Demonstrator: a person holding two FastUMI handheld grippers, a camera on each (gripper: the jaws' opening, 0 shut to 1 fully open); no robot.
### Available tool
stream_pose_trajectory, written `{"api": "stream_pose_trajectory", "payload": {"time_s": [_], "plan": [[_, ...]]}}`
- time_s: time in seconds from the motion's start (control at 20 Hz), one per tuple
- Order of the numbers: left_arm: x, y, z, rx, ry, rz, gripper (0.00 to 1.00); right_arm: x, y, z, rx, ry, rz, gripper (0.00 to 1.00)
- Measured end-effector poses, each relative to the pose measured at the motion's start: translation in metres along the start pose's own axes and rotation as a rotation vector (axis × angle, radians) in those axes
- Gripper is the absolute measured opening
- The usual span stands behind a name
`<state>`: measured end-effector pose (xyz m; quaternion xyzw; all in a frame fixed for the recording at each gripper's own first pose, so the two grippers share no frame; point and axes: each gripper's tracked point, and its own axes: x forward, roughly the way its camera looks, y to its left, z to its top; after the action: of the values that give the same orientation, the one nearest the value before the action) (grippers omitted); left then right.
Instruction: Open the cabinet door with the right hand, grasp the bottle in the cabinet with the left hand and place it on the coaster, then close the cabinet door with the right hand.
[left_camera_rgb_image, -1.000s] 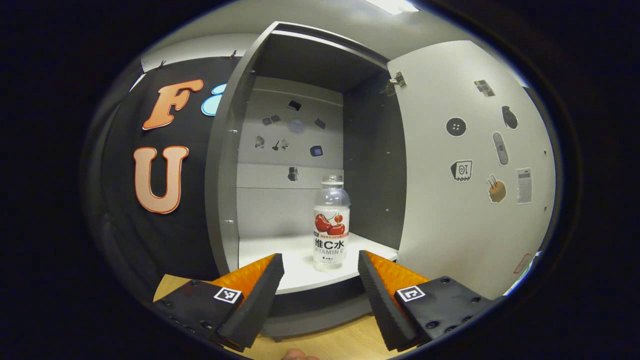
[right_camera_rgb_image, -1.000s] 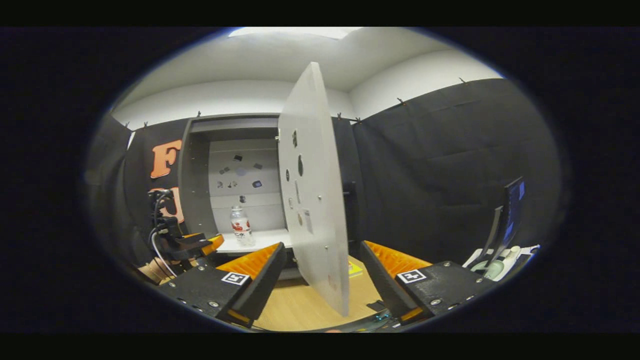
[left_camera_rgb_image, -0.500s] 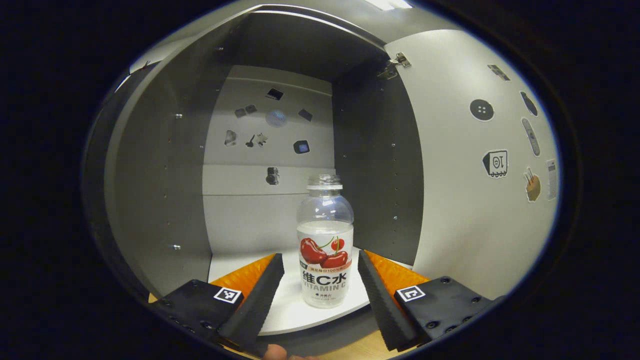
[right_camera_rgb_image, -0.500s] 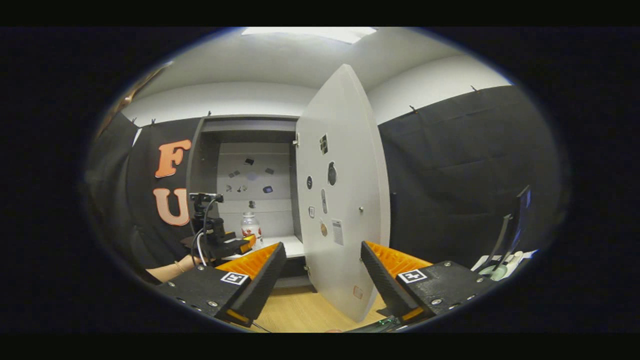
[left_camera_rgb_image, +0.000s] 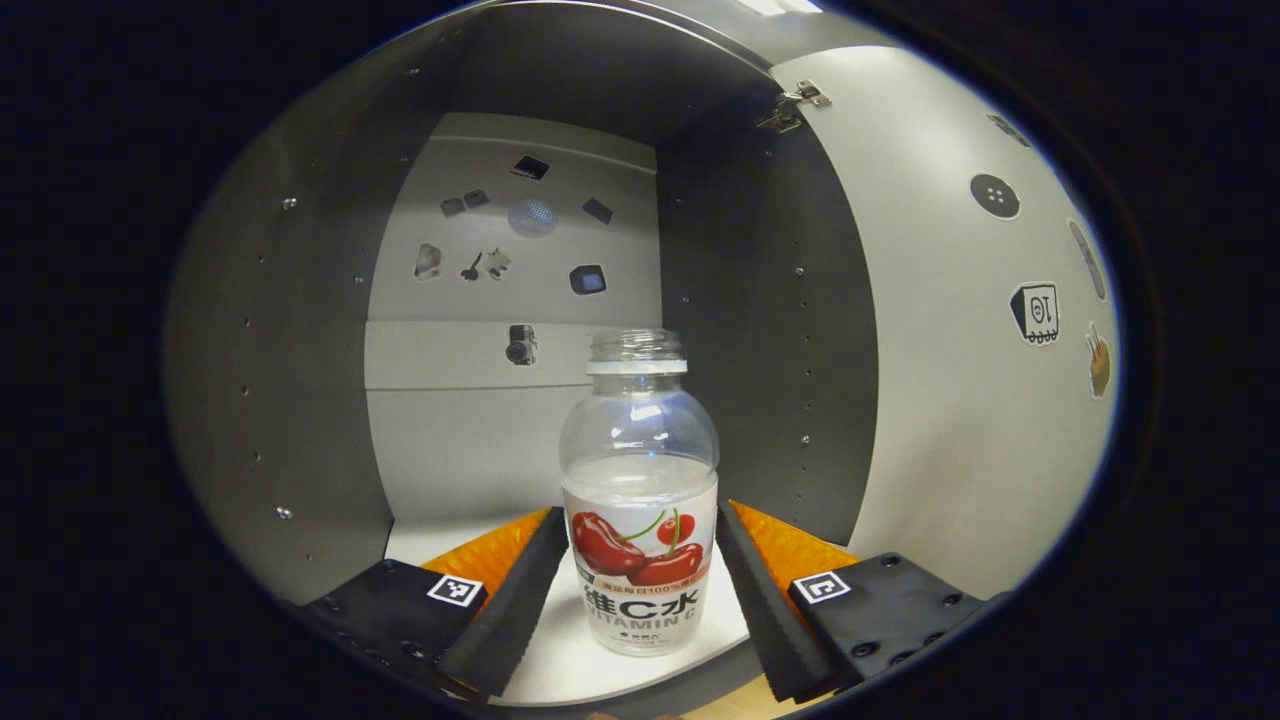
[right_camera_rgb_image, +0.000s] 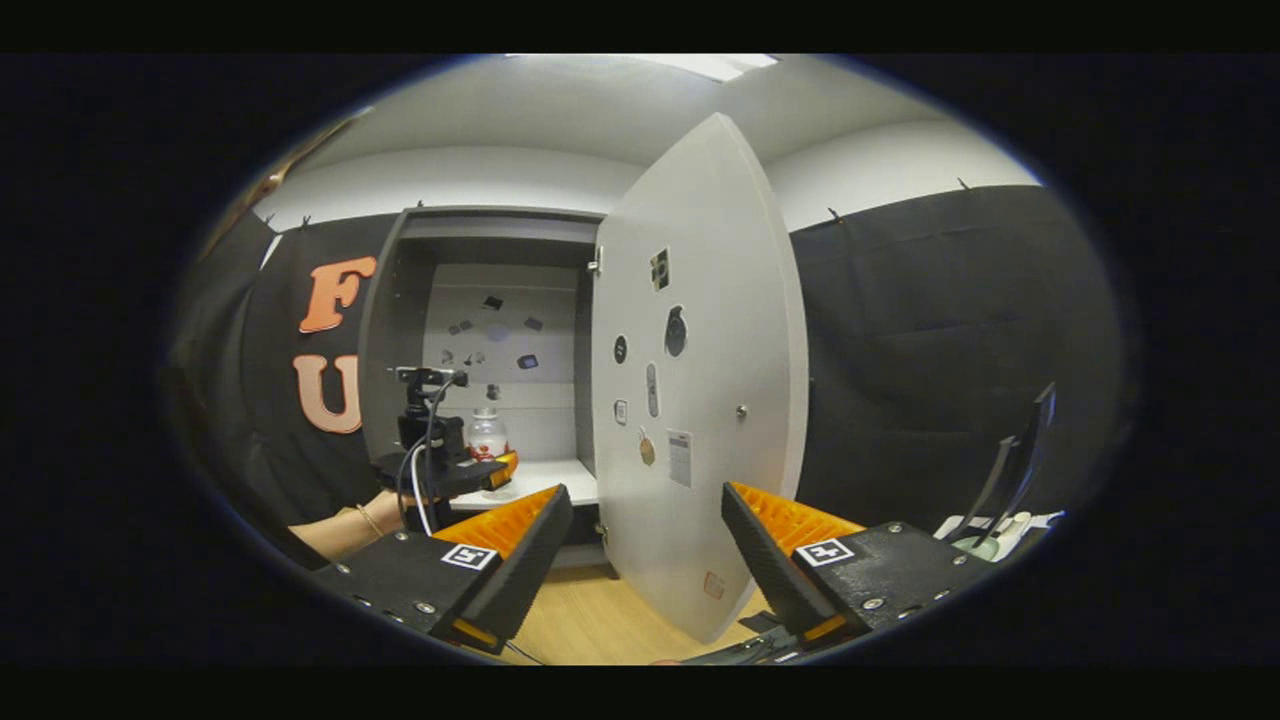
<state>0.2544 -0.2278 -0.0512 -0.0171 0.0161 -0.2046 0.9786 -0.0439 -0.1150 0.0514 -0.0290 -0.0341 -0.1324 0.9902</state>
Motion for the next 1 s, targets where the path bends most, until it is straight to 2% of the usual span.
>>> {"api": "stream_pose_trajectory", "payload": {"time_s": [0.05, 0.2, 0.45, 0.7, 1.0], "plan": [[0.001, -0.001, -0.001, 0.003, 0.004, -0.003, 0.97, 0.0, 0.002, -0.002, -0.01, 0.007, 0.006, 0.93], [0.002, -0.001, -0.001, 0.018, 0.007, 0.009, 0.86, 0.001, 0.006, -0.009, -0.049, 0.027, 0.025, 0.93], [-0.009, 0.002, 0.001, -0.001, 0.006, 0.026, 0.83, 0.004, 0.013, -0.017, -0.068, 0.035, 0.097, 0.93], [-0.059, 0.015, 0.013, 0.007, -0.055, 0.102, 0.81, 0.002, 0.024, -0.021, -0.089, 0.025, 0.232, 0.93], [-0.156, 0.021, 0.004, 0.061, -0.114, 0.146, 0.8, -0.001, 0.05, -0.029, -0.047, 0.017, 0.367, 0.93]]}}
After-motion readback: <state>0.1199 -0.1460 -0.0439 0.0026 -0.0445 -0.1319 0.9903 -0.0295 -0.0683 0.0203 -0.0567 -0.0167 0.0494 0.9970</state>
